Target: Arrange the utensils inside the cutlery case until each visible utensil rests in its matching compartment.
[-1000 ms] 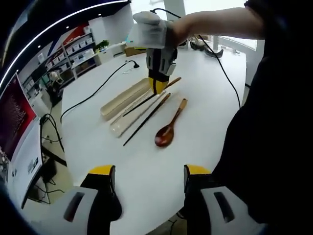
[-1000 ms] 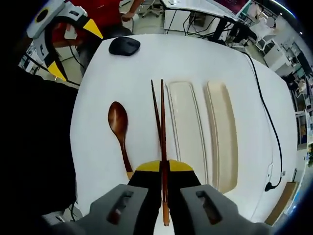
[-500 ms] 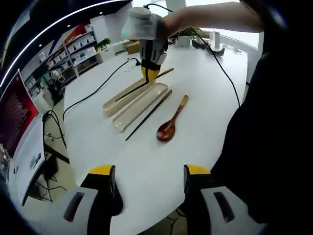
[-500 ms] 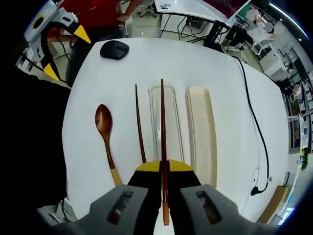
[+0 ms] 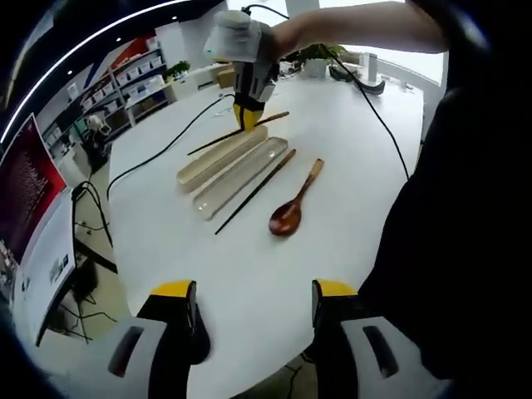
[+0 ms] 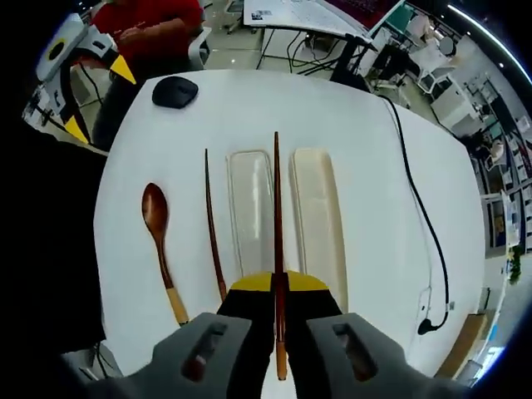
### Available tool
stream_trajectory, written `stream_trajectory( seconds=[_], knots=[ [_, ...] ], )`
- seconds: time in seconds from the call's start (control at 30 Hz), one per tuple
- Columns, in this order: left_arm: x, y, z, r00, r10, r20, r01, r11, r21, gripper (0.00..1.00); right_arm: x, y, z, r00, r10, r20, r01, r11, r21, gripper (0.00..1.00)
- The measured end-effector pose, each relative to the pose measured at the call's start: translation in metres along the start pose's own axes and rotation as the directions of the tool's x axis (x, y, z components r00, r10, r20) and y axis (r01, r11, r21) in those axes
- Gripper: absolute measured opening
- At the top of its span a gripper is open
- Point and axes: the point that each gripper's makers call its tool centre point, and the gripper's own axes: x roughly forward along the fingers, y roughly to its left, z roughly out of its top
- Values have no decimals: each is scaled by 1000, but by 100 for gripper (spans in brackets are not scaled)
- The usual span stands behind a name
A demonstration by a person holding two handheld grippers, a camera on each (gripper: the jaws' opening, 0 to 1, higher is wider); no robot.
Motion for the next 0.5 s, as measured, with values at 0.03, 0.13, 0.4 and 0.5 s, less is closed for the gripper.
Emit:
stream_trajectory(
  seconds=[0.03,0.13,0.4,0.5],
  knots=[
    [0,0,0,1000,-2,0,2,1000,1,58,0,-1,0,1000,1,-3,-1,1000,-4,0],
    [1,1,2,1000,-7,-1,7,1000,5,58,-3,-9,1,1000,-16,-6,16,1000,-7,0],
    [1,3,1,1000,-13,-8,13,1000,13,58,-10,-35,3,999,-43,-12,43,999,-27,0],
    [-2,5,0,1000,-8,-6,8,1000,8,58,-8,-39,4,999,-38,-13,38,999,-30,0]
  ],
)
